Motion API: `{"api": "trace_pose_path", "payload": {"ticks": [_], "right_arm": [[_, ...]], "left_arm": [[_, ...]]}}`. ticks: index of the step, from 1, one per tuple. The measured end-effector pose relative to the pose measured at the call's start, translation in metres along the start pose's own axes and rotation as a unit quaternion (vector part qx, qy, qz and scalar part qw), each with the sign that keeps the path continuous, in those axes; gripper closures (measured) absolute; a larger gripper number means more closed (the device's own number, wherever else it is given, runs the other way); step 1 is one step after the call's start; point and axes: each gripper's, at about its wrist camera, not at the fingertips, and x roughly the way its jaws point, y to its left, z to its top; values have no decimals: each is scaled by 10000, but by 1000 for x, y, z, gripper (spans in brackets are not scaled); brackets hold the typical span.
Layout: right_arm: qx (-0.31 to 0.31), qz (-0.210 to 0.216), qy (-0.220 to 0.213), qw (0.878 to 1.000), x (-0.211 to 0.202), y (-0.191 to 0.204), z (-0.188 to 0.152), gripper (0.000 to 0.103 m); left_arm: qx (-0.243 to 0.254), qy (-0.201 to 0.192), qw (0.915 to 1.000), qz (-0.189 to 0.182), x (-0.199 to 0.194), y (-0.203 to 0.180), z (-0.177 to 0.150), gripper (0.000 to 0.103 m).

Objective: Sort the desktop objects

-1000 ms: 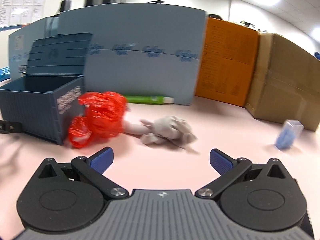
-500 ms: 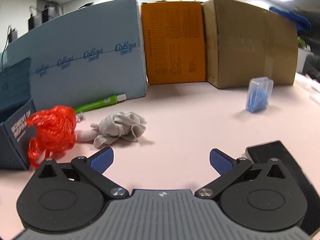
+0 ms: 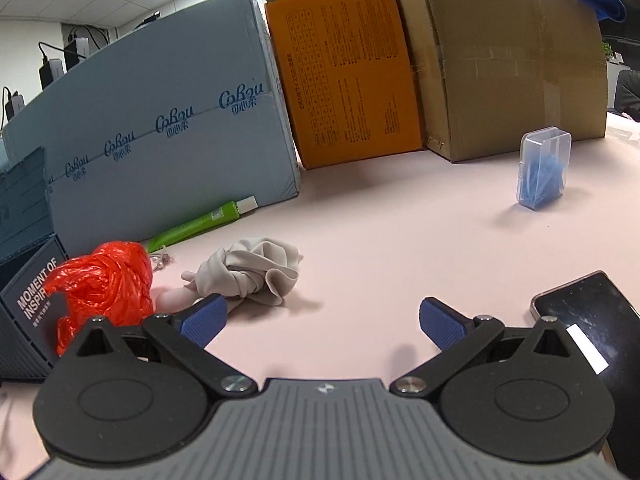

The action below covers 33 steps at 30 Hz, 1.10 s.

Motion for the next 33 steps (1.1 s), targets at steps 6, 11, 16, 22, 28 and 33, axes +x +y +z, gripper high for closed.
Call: {"api": "trace_pose_path", "payload": {"ticks": [6,11,16,22,28,33], "right_arm": [[-12,-81,-53,10000,-1,-1,0,0],[-51,-124,-27,9999,4,0,2,0],[-90,-139,-37,9999,8,3,4,0],[-44,-118,-88,9999,10,2,6,0],[9,-73,-134,9999,14,3,8,0],[56,2,-172,9998,18,2,11,0]], "left_arm": [[147,7,9999,67,0,-5,0,0],[254,21,9997,64,0,-8,-1,0],[230,7,9997,35,-1,-7,-1,0],[477,-427,9977,-237,-16,-12,-5,0],[1035,-708,9905,-566,-27,-29,-11,0],[1354,-568,9865,-728,-27,-40,-14,0]]}}
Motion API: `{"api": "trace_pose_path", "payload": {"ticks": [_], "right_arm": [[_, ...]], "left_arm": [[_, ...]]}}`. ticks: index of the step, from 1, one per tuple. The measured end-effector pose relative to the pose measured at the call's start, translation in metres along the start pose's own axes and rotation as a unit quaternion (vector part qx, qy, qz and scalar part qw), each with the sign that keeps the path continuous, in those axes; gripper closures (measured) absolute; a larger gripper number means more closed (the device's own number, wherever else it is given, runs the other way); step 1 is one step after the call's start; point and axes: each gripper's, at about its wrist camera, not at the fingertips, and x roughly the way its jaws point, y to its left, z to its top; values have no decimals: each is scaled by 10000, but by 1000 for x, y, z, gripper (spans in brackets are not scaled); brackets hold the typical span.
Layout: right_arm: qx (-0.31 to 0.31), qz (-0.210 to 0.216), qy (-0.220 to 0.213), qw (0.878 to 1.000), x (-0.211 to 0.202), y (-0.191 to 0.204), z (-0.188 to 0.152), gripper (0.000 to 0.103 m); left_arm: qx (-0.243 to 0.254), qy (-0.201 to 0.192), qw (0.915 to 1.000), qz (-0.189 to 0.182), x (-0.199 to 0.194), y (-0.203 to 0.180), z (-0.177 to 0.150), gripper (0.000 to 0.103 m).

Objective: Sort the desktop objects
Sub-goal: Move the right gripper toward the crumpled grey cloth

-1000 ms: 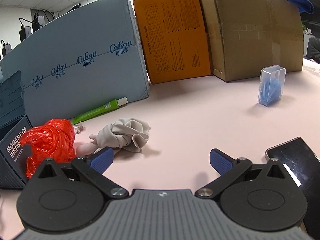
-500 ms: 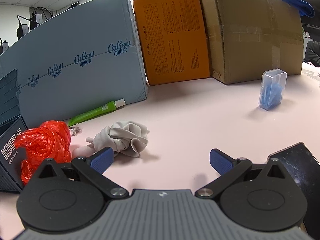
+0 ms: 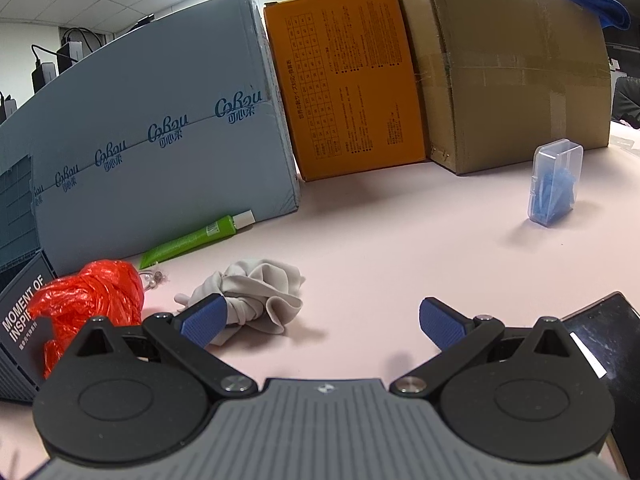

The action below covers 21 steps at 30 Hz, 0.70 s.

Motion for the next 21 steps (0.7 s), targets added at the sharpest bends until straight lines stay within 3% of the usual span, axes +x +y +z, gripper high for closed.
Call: {"api": "trace_pose_path", "payload": {"ticks": [14,21], "right_arm": [[60,170,38,9998,7,0,4,0],[80,208,55,9997,7,-1,4,0]], "left_arm": [[63,350,9972,-651,-9,-54,-4,0],[-148,437,9966,-684,-8,-86,-2,0]]}}
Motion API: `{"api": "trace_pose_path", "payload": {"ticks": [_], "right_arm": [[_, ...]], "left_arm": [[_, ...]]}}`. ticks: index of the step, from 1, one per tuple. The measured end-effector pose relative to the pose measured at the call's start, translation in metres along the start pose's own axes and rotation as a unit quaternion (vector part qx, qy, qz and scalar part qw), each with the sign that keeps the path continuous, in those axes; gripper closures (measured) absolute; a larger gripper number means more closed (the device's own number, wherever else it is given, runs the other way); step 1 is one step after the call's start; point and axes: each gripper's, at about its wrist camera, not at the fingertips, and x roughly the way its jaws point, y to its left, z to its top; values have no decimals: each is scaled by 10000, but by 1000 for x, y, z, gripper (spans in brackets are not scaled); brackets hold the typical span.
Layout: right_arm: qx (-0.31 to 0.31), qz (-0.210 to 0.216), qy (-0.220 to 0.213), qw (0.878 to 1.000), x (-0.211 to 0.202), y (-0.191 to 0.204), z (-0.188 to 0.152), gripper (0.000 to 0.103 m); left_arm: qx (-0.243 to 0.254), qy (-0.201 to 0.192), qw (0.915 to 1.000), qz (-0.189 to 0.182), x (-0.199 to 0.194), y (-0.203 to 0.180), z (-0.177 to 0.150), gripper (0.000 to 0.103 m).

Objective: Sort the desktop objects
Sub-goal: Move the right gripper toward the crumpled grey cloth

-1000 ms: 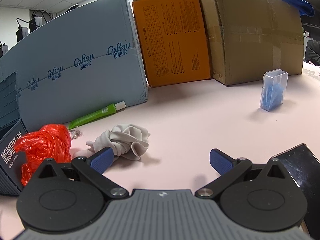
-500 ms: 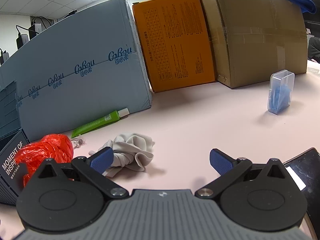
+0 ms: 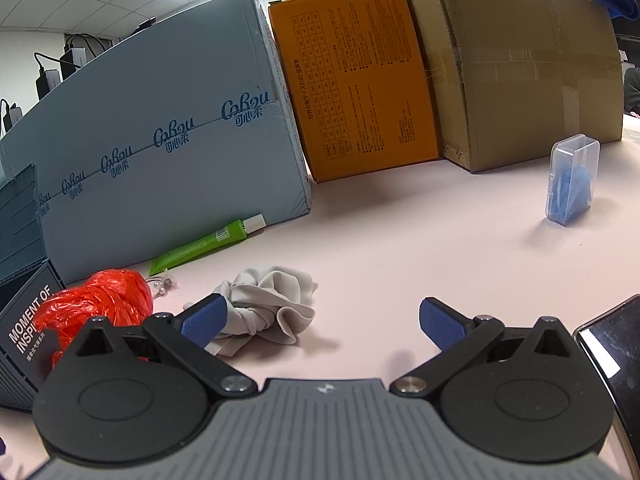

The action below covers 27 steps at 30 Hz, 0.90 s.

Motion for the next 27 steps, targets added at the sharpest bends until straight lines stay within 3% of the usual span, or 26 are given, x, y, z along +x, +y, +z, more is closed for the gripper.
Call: {"api": "trace_pose_path", "payload": {"ticks": [10,19,27], "right_arm": [[-15,-22,32,10000,0,0,-1,0],[-32,-362,23,9993,-1,0,-1,0],[-88,-482,7,9988,-2,1,-1,0]], "left_arm": [[-213,102,9994,235,14,-20,6,0],[-502,138,9981,343,23,-27,11,0],[-310,67,9982,509,28,-47,14,0]]}}
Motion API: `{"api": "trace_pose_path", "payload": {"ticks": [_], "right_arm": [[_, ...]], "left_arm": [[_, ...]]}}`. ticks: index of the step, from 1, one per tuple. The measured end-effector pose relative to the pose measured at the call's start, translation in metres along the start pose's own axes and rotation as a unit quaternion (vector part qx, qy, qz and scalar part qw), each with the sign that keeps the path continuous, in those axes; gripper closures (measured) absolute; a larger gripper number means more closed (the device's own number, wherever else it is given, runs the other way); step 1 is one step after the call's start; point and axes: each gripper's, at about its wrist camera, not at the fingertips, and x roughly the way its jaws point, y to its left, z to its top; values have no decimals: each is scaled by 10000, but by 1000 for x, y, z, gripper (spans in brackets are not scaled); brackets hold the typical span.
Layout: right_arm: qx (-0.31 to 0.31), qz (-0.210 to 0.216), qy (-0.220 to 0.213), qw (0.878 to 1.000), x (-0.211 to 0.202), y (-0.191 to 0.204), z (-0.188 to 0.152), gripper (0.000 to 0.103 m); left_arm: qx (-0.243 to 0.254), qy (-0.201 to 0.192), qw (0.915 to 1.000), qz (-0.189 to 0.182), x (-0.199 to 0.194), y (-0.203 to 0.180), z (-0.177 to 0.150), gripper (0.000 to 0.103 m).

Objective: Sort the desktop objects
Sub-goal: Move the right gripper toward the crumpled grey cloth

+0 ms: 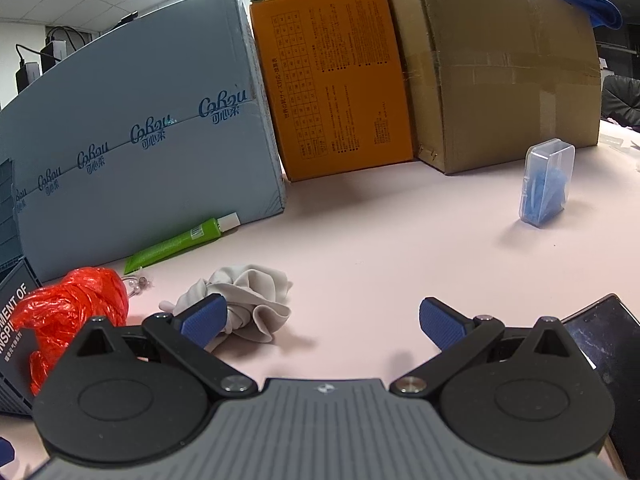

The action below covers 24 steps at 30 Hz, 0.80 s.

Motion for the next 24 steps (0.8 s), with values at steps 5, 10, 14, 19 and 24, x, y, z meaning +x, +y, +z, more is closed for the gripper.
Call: {"api": "trace_pose_path", "payload": {"ticks": [5,10,14,19,24], "right_arm": [[-63,-54,11,10000,0,2,0,0],[-107,-121,16,9999,0,4,0,0],[-159,-196,10,9997,0,5,0,0],[-233,-293,-41,9993,-2,8,0,0],[-257,-431,-131,9987,-5,8,0,0]], "left_arm": [[34,-9,10000,48,2,-8,1,0],[71,-6,9999,87,4,-17,1,0],[123,-22,9999,105,4,-24,1,0],[44,5,9999,108,8,-29,2,0],[61,24,9999,148,10,-33,3,0]]}}
